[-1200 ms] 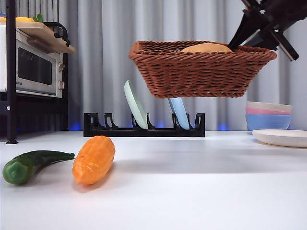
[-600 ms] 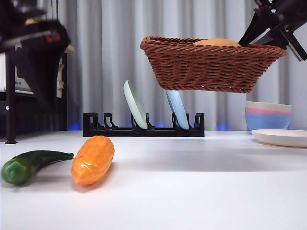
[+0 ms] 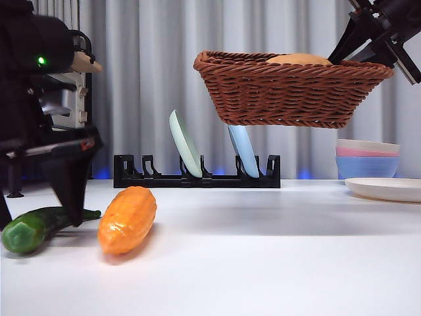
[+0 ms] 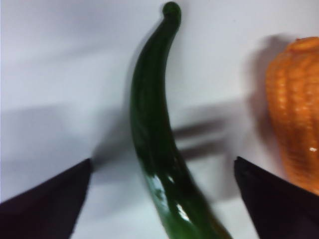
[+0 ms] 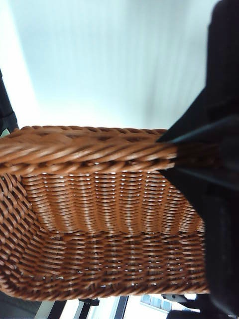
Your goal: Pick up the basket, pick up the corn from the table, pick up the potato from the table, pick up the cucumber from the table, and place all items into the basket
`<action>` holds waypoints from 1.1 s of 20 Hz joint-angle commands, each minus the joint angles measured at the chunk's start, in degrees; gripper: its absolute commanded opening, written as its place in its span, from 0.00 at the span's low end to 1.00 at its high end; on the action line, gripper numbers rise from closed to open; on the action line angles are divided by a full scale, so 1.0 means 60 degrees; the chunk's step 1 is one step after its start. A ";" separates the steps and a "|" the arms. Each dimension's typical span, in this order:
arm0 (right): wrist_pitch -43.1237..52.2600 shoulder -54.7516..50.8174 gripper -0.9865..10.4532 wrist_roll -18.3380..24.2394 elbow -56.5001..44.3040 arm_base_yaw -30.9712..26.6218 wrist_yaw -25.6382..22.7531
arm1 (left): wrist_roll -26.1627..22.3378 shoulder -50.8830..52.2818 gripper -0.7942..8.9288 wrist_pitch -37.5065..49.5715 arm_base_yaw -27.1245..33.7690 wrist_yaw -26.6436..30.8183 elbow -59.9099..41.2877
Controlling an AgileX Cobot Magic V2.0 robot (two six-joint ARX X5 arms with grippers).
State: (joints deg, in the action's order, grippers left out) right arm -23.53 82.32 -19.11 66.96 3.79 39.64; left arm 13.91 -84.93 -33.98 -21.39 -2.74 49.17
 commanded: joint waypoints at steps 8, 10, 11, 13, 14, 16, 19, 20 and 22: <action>0.0200 -0.0044 0.07 -0.0084 -0.0022 -0.0007 0.0080 | -0.0925 -0.0047 0.07 -0.0288 0.0011 -0.0073 -0.0117; 0.0200 -0.0044 0.07 -0.0080 -0.0022 -0.0004 0.0073 | -0.0933 0.1024 0.07 -0.0561 0.0011 -0.0117 -0.0098; 0.0200 -0.0044 0.07 -0.0080 -0.0022 -0.0004 0.0073 | -0.0852 0.1756 0.07 -0.0725 0.0011 -0.0113 -0.0004; 0.0200 -0.0044 0.07 -0.0084 -0.0022 -0.0004 0.0058 | -0.0601 0.3144 0.07 -0.0929 0.0011 -0.0146 0.0368; 0.0200 -0.0044 0.07 -0.0084 -0.0022 -0.0004 0.0051 | -0.0386 0.3756 0.07 -0.0911 -0.0004 -0.0321 0.0656; 0.0197 -0.0044 0.07 -0.0087 -0.0022 0.0011 0.0051 | 0.0127 0.4543 0.07 -0.0408 -0.0066 -0.0965 0.1359; 0.0197 -0.0044 0.07 -0.0087 -0.0022 0.0146 0.0051 | 0.0259 0.4506 0.07 0.0353 -0.0692 -0.1286 0.2659; 0.0197 -0.0044 0.07 -0.0087 -0.0022 0.0222 0.0044 | 0.0251 0.4342 0.07 0.0637 -0.0987 -0.1253 0.3027; 0.0193 -0.0044 0.07 -0.0087 -0.0022 0.0335 0.0044 | 0.0189 0.3807 0.07 0.1071 -0.1672 -0.0732 0.3683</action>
State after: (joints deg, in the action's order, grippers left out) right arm -23.53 82.30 -19.09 66.96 5.65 39.18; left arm 14.85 -61.67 -27.88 -30.96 -7.46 71.31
